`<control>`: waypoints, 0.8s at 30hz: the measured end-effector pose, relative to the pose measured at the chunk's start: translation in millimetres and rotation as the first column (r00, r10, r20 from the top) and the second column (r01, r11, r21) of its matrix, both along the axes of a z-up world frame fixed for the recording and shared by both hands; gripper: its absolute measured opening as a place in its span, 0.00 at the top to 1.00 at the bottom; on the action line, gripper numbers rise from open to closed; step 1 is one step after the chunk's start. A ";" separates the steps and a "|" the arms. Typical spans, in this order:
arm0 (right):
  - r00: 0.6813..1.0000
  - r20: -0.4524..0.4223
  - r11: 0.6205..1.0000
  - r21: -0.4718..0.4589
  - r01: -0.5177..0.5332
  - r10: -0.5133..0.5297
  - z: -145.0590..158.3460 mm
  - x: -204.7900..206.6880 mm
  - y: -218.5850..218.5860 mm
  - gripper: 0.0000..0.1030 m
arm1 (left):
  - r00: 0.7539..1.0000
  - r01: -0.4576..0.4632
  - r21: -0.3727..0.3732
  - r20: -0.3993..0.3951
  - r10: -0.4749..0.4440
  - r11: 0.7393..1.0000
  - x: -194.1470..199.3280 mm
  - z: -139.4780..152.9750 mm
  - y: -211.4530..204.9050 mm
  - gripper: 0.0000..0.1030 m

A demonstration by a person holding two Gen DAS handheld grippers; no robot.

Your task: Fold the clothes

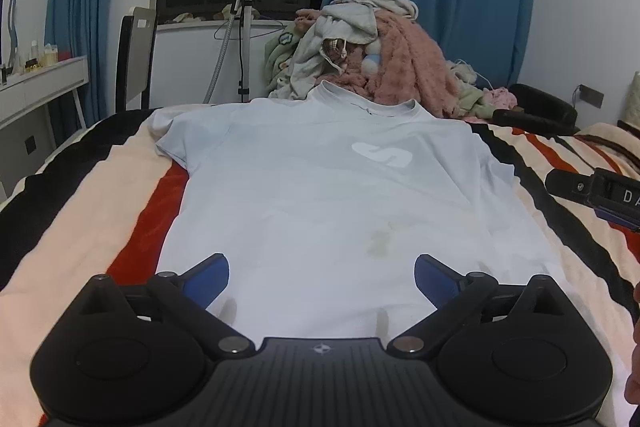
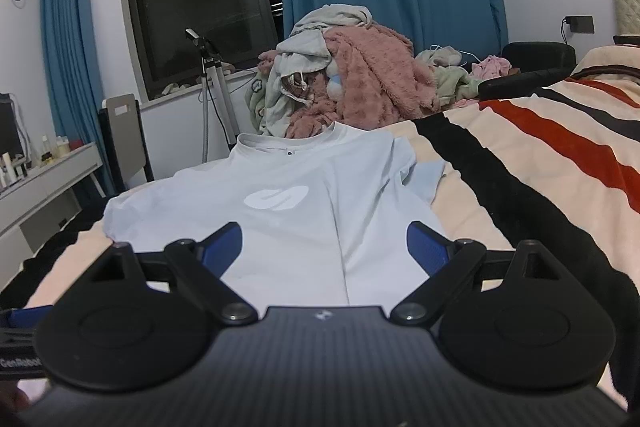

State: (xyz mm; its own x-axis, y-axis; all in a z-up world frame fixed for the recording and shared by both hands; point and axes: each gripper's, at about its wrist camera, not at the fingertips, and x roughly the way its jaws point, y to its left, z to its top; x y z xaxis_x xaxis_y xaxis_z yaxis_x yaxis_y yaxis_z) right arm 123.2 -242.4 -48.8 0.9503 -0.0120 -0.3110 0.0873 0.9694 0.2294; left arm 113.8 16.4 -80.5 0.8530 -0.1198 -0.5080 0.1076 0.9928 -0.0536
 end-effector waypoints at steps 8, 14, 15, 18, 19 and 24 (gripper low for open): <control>1.000 0.001 1.000 0.005 0.008 -0.008 1.5 -2.3 -3.8 0.12 | 1.000 -0.027 -0.003 0.015 0.027 1.000 -4.6 1.7 6.5 0.03; 1.000 -0.004 1.000 0.016 0.004 -0.004 1.0 -1.3 -6.0 0.12 | 0.999 -0.038 -0.008 0.015 0.038 0.999 -5.4 2.0 9.8 0.03; 1.000 -0.007 1.000 0.022 0.003 -0.003 0.6 -1.1 -6.6 0.12 | 0.999 -0.038 -0.009 0.015 0.038 0.999 -5.4 2.0 10.3 0.03; 1.000 -0.018 0.999 0.040 0.003 -0.003 -0.6 0.0 -8.9 0.23 | 0.999 -0.038 -0.009 0.014 0.038 0.999 -5.5 1.9 11.7 0.03; 1.000 -0.022 0.999 0.045 0.004 -0.003 -1.0 0.4 -9.8 0.26 | 0.999 -0.038 -0.009 0.014 0.038 0.999 -5.5 1.8 12.1 0.03; 0.999 -0.043 0.997 0.080 0.014 -0.011 -3.5 3.3 -15.2 0.26 | 0.999 -0.037 -0.009 0.012 0.037 0.999 -5.6 1.4 14.1 0.03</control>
State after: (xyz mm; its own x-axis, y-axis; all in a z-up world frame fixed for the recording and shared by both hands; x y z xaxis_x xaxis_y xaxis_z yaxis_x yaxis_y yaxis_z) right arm 126.4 -257.6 -52.3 0.9361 0.0030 -0.3517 0.1104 0.9470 0.3018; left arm 108.1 30.5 -79.1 0.8632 -0.0927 -0.4963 0.0715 0.9955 -0.0615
